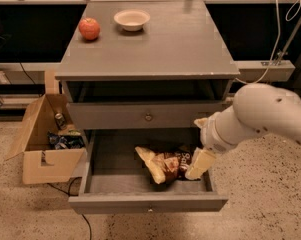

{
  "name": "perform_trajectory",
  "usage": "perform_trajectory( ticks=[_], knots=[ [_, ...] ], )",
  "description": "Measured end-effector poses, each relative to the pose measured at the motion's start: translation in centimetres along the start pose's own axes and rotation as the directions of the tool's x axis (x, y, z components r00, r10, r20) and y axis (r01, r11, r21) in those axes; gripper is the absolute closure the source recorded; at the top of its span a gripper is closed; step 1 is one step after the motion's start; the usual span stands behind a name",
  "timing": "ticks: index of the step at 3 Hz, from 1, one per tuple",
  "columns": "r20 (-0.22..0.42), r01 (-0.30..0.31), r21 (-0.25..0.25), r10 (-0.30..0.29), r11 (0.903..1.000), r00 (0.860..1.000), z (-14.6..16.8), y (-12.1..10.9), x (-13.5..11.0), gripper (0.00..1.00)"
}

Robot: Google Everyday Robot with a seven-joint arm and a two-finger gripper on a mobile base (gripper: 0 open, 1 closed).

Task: Pick brown chip bag from middle drawer and place on counter

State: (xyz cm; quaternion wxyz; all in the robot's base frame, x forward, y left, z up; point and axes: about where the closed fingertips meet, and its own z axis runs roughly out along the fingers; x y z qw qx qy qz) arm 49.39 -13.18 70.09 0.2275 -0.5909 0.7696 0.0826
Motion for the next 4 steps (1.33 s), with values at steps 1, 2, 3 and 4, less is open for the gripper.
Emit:
perform_trajectory(
  ticks=[1, 2, 3, 4],
  knots=[
    [0.019, 0.005, 0.03, -0.006, 0.9995, 1.0, 5.4, -0.7, 1.5, 0.0],
    [0.089, -0.018, -0.011, 0.019, 0.9998, 0.996, 10.9, -0.9, 2.4, 0.0],
    [0.089, -0.018, -0.011, 0.019, 0.9998, 0.996, 10.9, -0.9, 2.4, 0.0],
    [0.088, 0.029, -0.018, -0.028, 0.9994, 0.996, 13.3, -2.0, 3.3, 0.0]
  ],
)
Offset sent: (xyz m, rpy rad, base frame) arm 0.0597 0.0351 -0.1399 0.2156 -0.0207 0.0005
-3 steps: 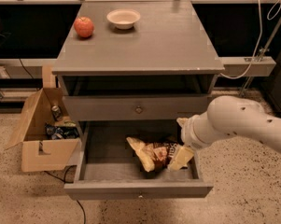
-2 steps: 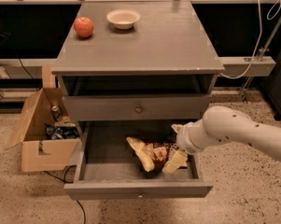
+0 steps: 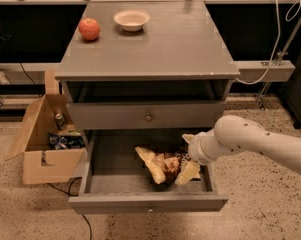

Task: Pick brown chip bag from middle drawer and place on counter

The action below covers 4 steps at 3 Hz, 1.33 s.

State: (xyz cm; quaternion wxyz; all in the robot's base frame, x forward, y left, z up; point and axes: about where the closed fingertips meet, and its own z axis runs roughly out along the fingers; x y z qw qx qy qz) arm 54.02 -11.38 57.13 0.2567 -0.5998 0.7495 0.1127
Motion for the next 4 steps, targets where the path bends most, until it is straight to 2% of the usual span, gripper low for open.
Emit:
perform_trajectory(
  ticks=[1, 3, 4],
  knots=[
    [-0.001, 0.077, -0.017, -0.077, 0.9969, 0.997, 4.8, -2.6, 2.7, 0.0],
    [-0.029, 0.102, -0.049, -0.103, 0.9936, 0.994, 11.0, -5.0, 5.5, 0.0],
    [-0.045, 0.094, -0.086, -0.098, 0.9919, 0.994, 14.0, -5.6, 6.5, 0.11]
  ],
)
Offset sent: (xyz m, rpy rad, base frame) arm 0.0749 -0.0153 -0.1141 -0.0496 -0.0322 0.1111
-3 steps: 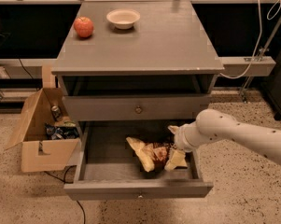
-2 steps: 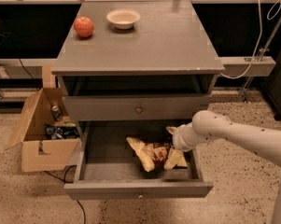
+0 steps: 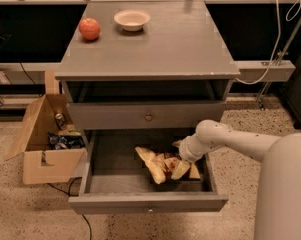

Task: Pick brown chip bag from middle drawer and place on counter

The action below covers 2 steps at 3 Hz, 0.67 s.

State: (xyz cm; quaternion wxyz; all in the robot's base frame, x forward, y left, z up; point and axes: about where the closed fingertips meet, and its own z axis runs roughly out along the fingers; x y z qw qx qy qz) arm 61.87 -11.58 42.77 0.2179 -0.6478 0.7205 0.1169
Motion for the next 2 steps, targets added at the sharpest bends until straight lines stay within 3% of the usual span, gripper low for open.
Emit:
perform_trajectory(
  ticks=[1, 2],
  knots=[
    [0.018, -0.006, -0.019, 0.007, 0.9998, 1.0, 1.54, -0.34, 0.15, 0.29],
    [0.059, -0.002, -0.002, 0.002, 1.0, 0.998, 0.96, -0.1, -0.32, 0.51]
  ],
)
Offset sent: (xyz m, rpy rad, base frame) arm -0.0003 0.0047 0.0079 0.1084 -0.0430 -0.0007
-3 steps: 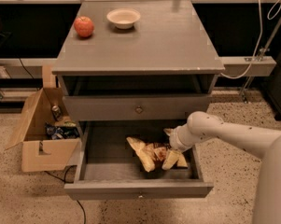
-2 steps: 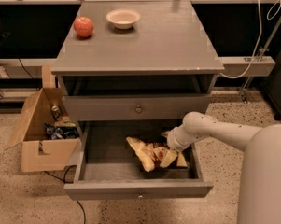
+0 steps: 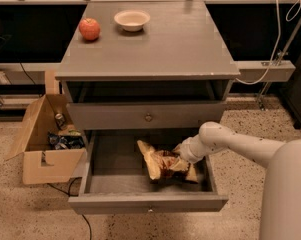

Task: Pick brown chip bag from middle drawer and place on counter

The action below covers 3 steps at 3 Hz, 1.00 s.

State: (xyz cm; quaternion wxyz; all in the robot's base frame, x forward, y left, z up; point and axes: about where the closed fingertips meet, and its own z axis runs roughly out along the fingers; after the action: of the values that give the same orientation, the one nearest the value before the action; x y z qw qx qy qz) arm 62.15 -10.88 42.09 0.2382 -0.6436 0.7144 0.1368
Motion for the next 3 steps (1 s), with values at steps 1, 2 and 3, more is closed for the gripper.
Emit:
perform_trajectory(
  ticks=[1, 2, 3],
  knots=[
    [0.097, 0.005, 0.031, -0.008, 0.9995, 0.995, -2.3, 1.1, -1.1, 0.75],
    [0.284, 0.033, 0.096, -0.059, 0.9948, 0.957, -8.6, 3.2, -2.8, 1.0],
    [0.373, 0.045, 0.151, -0.099, 0.9876, 0.923, -13.4, 4.2, -3.4, 1.0]
  ],
)
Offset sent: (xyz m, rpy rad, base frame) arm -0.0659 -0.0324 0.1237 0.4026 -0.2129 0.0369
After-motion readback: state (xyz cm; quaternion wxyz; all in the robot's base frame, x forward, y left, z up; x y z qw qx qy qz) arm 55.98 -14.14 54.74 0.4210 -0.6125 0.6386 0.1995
